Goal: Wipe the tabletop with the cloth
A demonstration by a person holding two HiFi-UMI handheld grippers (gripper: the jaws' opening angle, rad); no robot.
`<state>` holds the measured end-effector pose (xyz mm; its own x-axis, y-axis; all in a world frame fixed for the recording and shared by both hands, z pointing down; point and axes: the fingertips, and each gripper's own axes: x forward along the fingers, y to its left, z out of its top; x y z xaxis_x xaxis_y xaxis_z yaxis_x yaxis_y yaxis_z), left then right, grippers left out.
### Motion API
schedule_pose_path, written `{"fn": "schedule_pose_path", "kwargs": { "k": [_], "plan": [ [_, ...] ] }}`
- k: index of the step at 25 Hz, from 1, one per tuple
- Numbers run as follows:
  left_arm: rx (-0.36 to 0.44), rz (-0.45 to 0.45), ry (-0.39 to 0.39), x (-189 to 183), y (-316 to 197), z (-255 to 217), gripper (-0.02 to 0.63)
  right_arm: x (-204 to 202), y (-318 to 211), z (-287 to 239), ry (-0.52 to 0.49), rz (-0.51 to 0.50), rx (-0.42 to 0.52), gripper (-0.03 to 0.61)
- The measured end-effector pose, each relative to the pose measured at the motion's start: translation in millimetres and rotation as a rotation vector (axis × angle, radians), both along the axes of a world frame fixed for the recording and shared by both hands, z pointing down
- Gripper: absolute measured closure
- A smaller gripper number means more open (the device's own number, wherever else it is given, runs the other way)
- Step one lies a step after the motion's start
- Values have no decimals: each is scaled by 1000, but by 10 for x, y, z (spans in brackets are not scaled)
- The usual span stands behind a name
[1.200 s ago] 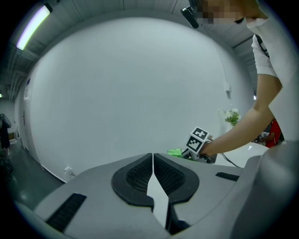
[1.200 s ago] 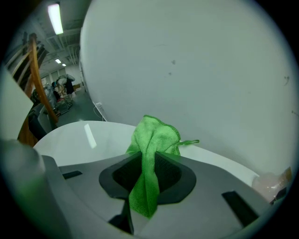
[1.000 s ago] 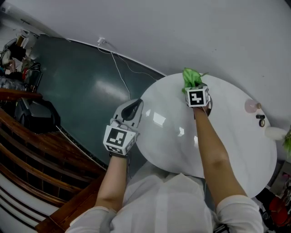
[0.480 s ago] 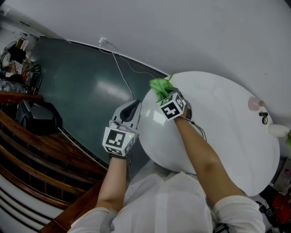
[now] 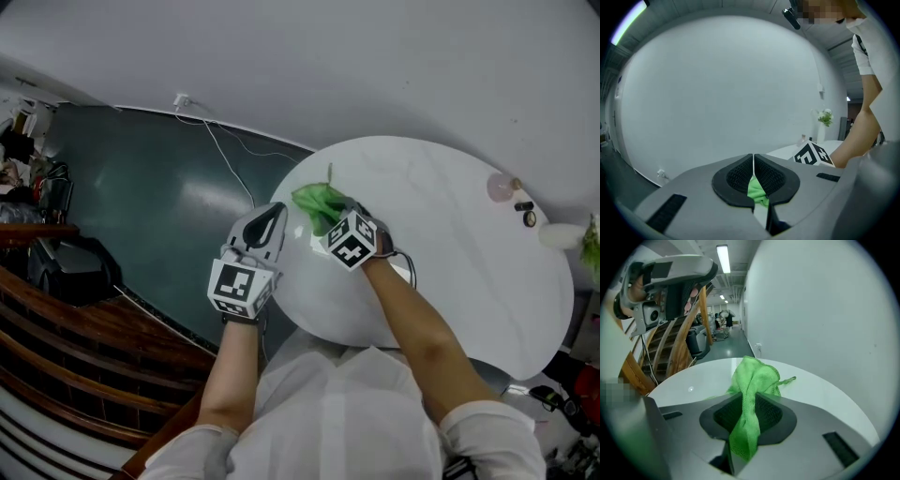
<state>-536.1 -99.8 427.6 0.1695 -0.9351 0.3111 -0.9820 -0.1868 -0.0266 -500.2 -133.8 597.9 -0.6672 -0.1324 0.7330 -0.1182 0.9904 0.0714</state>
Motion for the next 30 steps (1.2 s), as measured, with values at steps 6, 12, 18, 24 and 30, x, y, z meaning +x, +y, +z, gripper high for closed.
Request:
{"fn": "schedule_pose_path", "kwargs": {
  "k": [6,12,18,24,30],
  "plan": [
    [-6,71,7,368,-171,20,589,901,-527,-2,-2,268,15,499],
    [-13,138,11,745,-353,37,589,1854,-950,34,5,495,8,499],
    [-23,193,9,1035,-450,48,589,2876,-1211,59,23,723,-5,499],
    [-35,222,6,1146,-511,83,589,3924,-1305,123,53,932,-2,499],
    [-40,225,-1,1118,-530,85,589,4677,-1119,146,80,1103,-20,499]
  ]
}}
